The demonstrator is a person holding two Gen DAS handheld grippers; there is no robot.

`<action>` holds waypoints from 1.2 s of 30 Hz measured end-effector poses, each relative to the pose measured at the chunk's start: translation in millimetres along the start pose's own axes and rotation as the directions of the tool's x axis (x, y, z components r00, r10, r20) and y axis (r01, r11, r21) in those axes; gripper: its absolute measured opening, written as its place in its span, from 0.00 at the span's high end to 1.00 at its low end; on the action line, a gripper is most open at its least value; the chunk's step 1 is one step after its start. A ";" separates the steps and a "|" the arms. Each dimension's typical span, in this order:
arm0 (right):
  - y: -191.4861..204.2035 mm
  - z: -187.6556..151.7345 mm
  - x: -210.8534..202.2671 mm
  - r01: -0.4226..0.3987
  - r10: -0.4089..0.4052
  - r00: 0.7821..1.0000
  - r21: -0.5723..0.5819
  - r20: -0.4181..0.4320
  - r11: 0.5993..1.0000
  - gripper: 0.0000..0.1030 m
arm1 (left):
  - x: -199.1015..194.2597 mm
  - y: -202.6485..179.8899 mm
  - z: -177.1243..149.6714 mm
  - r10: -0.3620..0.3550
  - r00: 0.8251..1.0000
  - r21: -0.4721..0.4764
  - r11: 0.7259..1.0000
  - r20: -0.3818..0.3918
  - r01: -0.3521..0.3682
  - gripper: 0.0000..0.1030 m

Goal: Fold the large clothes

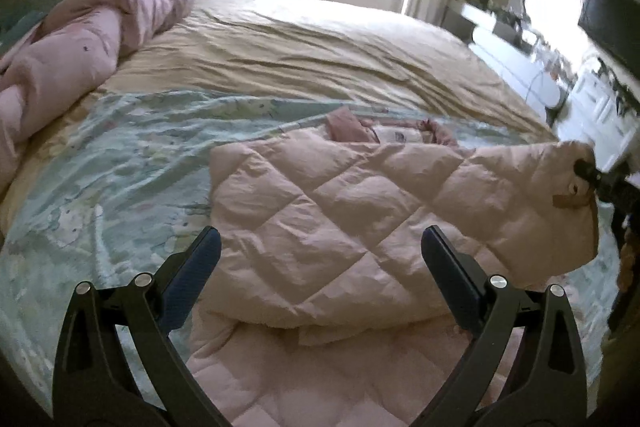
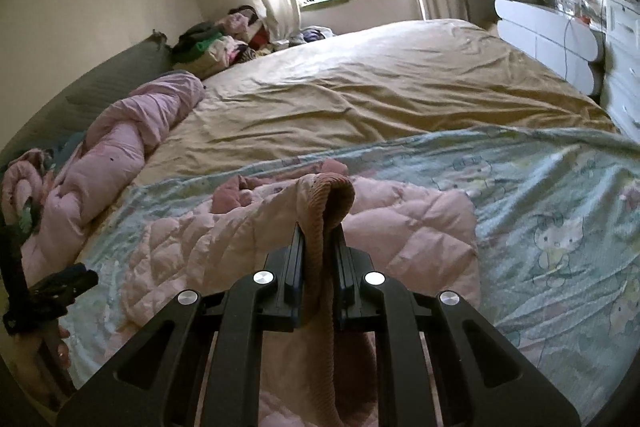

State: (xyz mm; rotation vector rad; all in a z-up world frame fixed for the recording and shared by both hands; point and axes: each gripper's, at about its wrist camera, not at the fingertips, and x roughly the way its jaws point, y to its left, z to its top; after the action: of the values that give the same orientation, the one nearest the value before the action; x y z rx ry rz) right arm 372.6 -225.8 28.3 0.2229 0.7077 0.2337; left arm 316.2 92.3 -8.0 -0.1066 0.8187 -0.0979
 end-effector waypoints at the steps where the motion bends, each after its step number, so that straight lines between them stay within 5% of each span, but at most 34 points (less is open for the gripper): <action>1: -0.6 -0.7 1.2 0.003 -0.003 1.000 0.001 -0.002 1.000 0.88 | 6.5 -1.5 -0.9 0.003 1.000 0.007 1.000 -0.017 -0.003 0.09; 10: -6.1 -6.9 10.3 0.032 -0.031 0.999 0.015 -0.023 0.999 0.86 | 51.3 -6.6 -15.8 0.015 0.993 -0.001 1.000 -0.119 -0.016 0.09; 19: -5.9 -10.2 7.0 0.105 -0.105 0.994 0.008 -0.016 0.994 0.48 | 83.0 -7.1 -34.5 0.028 0.977 0.007 1.000 -0.212 -0.027 0.09; 27: 10.1 -7.3 -1.5 0.111 -0.110 0.994 -0.053 0.022 0.992 0.39 | 96.6 -2.6 -41.3 0.017 0.968 -0.012 1.000 -0.249 -0.021 0.08; 36: 65.3 -21.9 48.4 0.052 -0.079 0.989 -0.204 -0.126 0.978 0.35 | 104.7 2.7 -42.8 0.000 0.963 -0.023 1.000 -0.268 -0.007 0.08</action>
State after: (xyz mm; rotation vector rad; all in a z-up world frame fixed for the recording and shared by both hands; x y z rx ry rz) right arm 384.8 -147.2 0.7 -0.0091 0.8177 0.2570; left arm 356.1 79.1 -113.0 -0.1153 1.0913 -0.1007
